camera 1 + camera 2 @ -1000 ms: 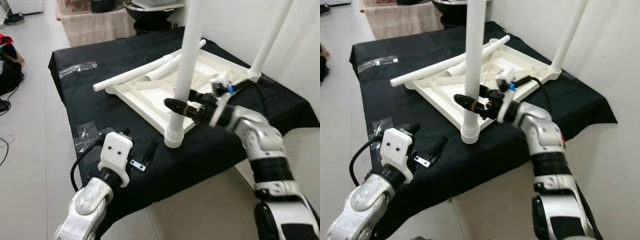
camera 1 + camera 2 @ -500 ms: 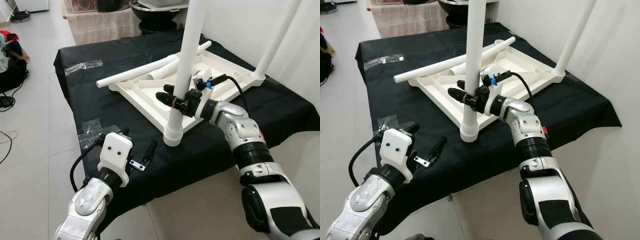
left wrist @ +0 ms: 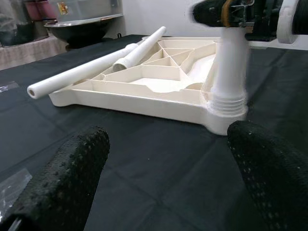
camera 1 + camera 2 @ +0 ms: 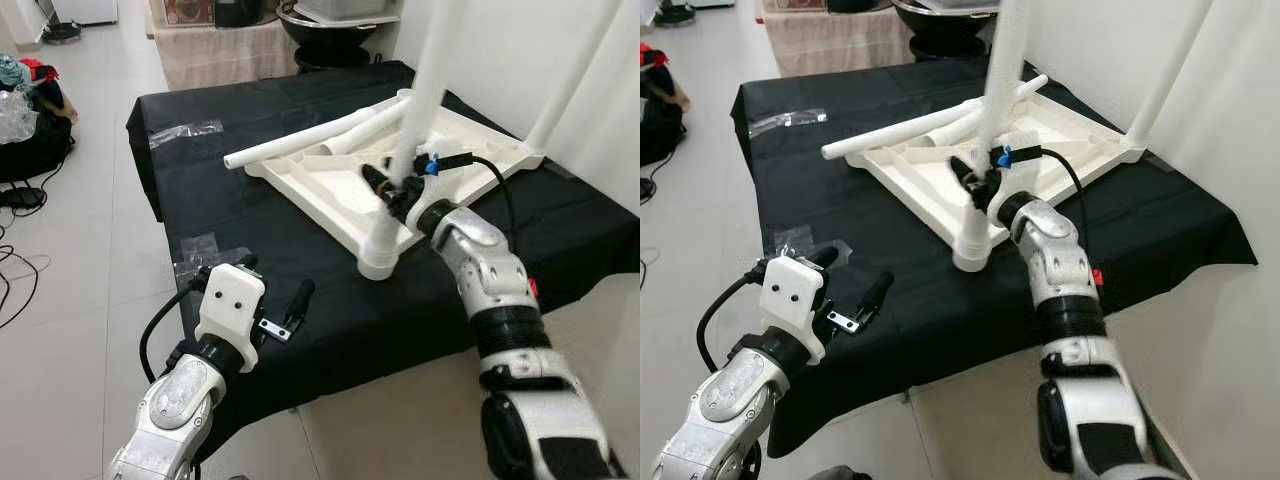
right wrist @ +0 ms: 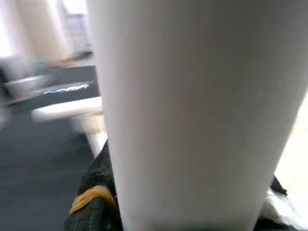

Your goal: Building children table

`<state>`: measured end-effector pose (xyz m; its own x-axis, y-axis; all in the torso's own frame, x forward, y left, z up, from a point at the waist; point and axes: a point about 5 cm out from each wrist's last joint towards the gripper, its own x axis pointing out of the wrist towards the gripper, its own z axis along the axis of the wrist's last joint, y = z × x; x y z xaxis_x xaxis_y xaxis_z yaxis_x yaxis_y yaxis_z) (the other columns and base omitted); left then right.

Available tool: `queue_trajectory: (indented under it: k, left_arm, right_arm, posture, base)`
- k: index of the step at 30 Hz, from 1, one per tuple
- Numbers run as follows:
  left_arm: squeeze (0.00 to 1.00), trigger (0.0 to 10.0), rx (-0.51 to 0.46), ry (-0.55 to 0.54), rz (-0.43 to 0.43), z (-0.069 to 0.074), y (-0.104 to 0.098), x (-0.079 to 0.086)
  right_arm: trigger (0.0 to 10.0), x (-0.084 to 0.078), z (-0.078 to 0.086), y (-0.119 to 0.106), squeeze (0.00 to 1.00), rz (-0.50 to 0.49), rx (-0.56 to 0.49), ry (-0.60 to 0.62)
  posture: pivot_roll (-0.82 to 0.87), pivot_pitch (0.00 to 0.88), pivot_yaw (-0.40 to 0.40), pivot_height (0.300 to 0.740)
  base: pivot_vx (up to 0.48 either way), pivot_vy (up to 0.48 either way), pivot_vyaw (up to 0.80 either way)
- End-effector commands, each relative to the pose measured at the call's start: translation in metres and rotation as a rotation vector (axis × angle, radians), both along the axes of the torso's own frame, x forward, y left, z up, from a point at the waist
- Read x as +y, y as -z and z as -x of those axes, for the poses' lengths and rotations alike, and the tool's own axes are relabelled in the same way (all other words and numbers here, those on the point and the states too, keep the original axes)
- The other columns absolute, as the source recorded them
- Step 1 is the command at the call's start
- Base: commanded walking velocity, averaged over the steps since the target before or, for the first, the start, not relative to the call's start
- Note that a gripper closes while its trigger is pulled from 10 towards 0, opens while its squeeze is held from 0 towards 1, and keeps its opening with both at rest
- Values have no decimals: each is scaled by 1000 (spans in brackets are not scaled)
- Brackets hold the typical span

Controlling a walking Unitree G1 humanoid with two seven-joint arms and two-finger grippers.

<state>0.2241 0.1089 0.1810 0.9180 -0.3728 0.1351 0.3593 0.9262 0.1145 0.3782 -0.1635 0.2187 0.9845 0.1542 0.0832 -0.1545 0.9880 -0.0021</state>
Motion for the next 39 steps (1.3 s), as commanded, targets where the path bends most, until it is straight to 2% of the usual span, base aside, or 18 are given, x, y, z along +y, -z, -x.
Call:
queue_trajectory:
  k: [1, 5, 10, 11, 16, 17, 19, 20, 21, 24, 27, 29, 31, 32, 34, 35, 36, 39]
  left_arm:
    - [0, 10000, 6, 4, -4, 0, 2, -1]
    - [0, 10000, 7, 4, -4, 0, 2, -1]
    - [0, 10000, 8, 6, -6, 1, 3, -2]
    - [0, 10000, 10, 6, -5, 1, 3, -2]
    - [0, 10000, 11, 7, -6, 1, 3, -2]
    - [0, 10000, 12, 8, -6, 2, 4, -2]
    - [0, 10000, 13, 9, -5, 2, 4, -3]
    - [0, 10000, 13, 9, -7, 2, 5, -3]
    - [0, 10000, 12, 8, -6, 2, 5, -3]
    - [0, 10000, 11, 8, -7, 2, 4, -3]
    - [0, 10000, 11, 8, -7, 1, 5, -2]
    - [0, 10000, 11, 13, -7, 1, 5, -3]
    - [0, 10000, 11, 13, -7, 1, 5, -3]
    - [0, 10000, 10, 15, -5, 0, 5, -4]
    - [0, 10000, 10, 15, -5, 0, 5, -4]
    - [0, 10000, 8, 16, -4, 0, 5, -4]
    - [0, 10000, 8, 16, -4, 0, 5, -4]
    - [0, 10000, 2, 16, -7, -1, 3, -4]
  right_arm:
    - [0, -23, 11, 8, 0, 42, 48, 301]
    - [0, -13, 28, 1, 0, 3, 36, 532]
    - [78, 11, 29, 0, 0, -15, 41, 521]
    - [10000, 18, 28, -1, 0, -13, 41, 482]
    - [10000, 22, 28, -3, 0, -12, 18, 449]
    - [10000, 25, 28, -5, 1000, -19, -12, 399]
    - [10000, 25, 27, -8, 1000, -39, -41, 342]
    - [10000, 21, 27, -10, 859, -55, -40, 307]
    - [10000, 19, 26, -12, 0, -53, -35, 244]
    - [10000, 11, 25, -11, 0, -53, -10, 207]
    - [10000, -2, 24, -9, 0, -36, 13, 55]
    - [10000, -11, 27, -10, 0, -53, 31, -153]
    - [10000, -11, 27, -10, 0, -53, 31, -153]
    - [10000, -15, 33, -11, 0, -66, 48, -310]
    - [10000, -15, 33, -11, 0, -66, 48, -310]
    - [10000, -17, 40, -13, 0, -76, 59, -489]
    - [10000, -17, 40, -13, 0, -76, 59, -489]
    - [10000, -10, 63, -19, 0, -58, 55, -947]
  posture:
    - [24, 88, -60, 740]
    - [24, 88, -61, 740]
    - [26, 78, -64, 740]
    - [26, 78, -64, 740]
    - [26, 74, -64, 740]
    - [21, 71, -64, 740]
    - [21, 67, -66, 740]
    - [22, 67, -67, 740]
    - [22, 67, -67, 740]
    - [22, 67, -67, 740]
    - [14, 61, -59, 740]
    - [12, 59, -60, 740]
    - [12, 59, -60, 740]
    - [12, 56, -58, 740]
    - [12, 56, -58, 740]
    - [14, 56, -61, 740]
    - [14, 56, -61, 740]
    - [26, 58, -66, 740]
  base:
    - [0, 0, 0]
    - [0, 0, 0]
    - [0, 0, 0]
    - [0, 0, 0]
    - [0, 0, 0]
    - [0, 0, 0]
    - [0, 0, 0]
    - [0, 0, 0]
    - [0, 0, 0]
    - [0, 0, 0]
    - [0, 0, 0]
    - [0, 0, 0]
    - [0, 0, 0]
    - [0, 0, 0]
    - [0, 0, 0]
    - [0, 0, 0]
    - [0, 0, 0]
    - [0, 0, 0]
